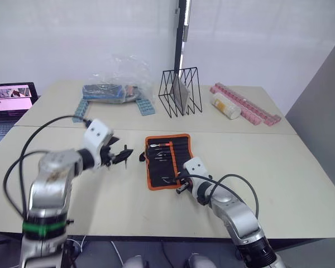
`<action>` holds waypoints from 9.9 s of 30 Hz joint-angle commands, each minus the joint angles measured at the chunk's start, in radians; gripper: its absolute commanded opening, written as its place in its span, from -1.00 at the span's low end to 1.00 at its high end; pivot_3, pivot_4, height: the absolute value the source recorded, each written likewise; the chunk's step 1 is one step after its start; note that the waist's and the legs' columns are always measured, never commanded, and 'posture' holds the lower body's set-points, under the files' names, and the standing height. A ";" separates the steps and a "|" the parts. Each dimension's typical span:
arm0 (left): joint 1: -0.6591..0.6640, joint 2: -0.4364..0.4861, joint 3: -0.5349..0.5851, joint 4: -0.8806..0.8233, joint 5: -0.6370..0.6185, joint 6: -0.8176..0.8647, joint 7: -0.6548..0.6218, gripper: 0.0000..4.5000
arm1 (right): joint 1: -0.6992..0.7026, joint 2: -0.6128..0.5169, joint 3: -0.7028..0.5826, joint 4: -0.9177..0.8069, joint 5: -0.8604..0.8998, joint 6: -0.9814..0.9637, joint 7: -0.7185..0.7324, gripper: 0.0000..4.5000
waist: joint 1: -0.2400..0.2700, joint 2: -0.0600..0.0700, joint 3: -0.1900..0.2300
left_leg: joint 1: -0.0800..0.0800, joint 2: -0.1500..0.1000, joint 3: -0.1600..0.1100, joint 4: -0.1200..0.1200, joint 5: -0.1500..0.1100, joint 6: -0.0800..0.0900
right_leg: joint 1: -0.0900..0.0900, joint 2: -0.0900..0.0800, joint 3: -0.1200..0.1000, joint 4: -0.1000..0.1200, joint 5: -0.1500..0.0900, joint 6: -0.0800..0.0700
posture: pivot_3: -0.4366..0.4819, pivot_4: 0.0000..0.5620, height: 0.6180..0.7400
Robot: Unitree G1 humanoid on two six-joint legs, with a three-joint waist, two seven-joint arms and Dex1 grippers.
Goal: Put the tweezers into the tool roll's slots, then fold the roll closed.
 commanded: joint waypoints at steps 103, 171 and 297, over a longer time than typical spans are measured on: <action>-0.602 0.089 -0.500 0.620 -0.210 -0.164 -0.111 -0.98 | 0.042 0.019 0.047 0.102 -0.046 0.053 0.046 -1.00 | -0.027 0.004 -0.002 | 0.001 0.001 0.009 -0.027 -0.004 -0.007 | -0.012 -0.021 -0.027 -0.018 0.002 -0.006 | -0.05 -0.47 0.95; -0.604 0.249 -0.750 0.679 0.158 -0.329 -0.428 -0.98 | 0.088 0.056 0.030 0.068 -0.036 0.073 -0.016 -1.00 | 0.003 0.002 0.000 | -0.005 0.000 0.009 -0.007 -0.006 -0.001 | -0.012 -0.001 -0.030 -0.006 0.000 -0.003 | -0.05 -0.47 0.95; 0.501 -0.333 0.034 -0.336 -0.030 0.045 0.621 0.99 | 0.052 -0.040 0.087 0.081 -0.047 0.056 0.106 -1.00 | -0.017 0.005 -0.002 | 0.006 0.001 0.005 -0.009 -0.019 -0.008 | 0.001 -0.021 -0.026 -0.021 0.000 -0.004 | -0.05 -0.47 0.95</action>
